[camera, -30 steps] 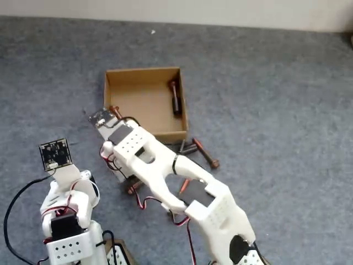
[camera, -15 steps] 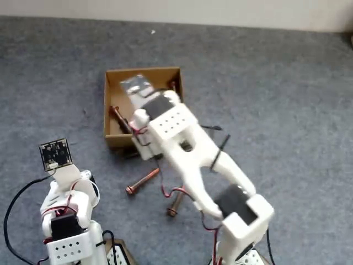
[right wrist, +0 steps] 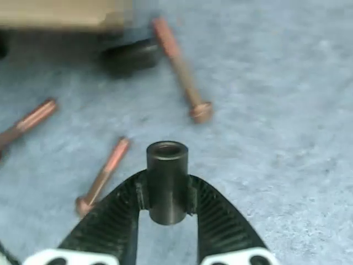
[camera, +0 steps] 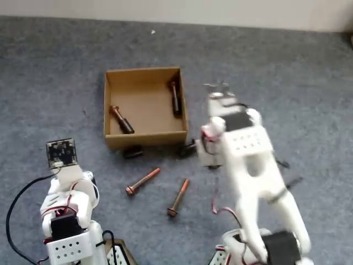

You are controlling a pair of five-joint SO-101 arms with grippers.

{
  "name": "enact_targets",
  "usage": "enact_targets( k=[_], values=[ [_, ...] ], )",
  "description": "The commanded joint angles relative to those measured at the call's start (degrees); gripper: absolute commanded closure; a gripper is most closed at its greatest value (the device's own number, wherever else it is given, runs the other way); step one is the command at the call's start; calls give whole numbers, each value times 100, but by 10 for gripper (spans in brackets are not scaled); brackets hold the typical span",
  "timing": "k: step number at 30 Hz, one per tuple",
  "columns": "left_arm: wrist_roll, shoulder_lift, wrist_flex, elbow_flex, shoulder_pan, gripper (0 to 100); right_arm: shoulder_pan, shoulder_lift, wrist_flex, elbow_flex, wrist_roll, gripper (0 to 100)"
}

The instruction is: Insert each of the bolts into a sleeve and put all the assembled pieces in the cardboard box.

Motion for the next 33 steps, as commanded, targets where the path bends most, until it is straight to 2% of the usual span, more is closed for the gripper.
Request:
enact_targets(
  k=[1,4,10,18,22,30,33],
  values=[
    [-589,-48,-97,92,-48,993,655,-1112,-681,892,53,995],
    [-941,-48,-97,75,-40,989,822,-1780,-1015,1710,53,995],
    [-2145,-48,-97,-321,4,988,1385,-2492,-1385,2686,53,995],
    [-2312,13,-53,-1648,92,919,2343,-2571,-2308,3530,18,995],
    [-2620,532,352,-2387,655,916,2396,-2598,-2624,3978,9,995],
    [-2629,3187,1222,-4409,2229,915,2413,-2598,-3064,4391,0,995],
    [-3095,4075,1301,-5015,2932,865,2431,-2598,-3143,4391,-343,995]
  ],
)
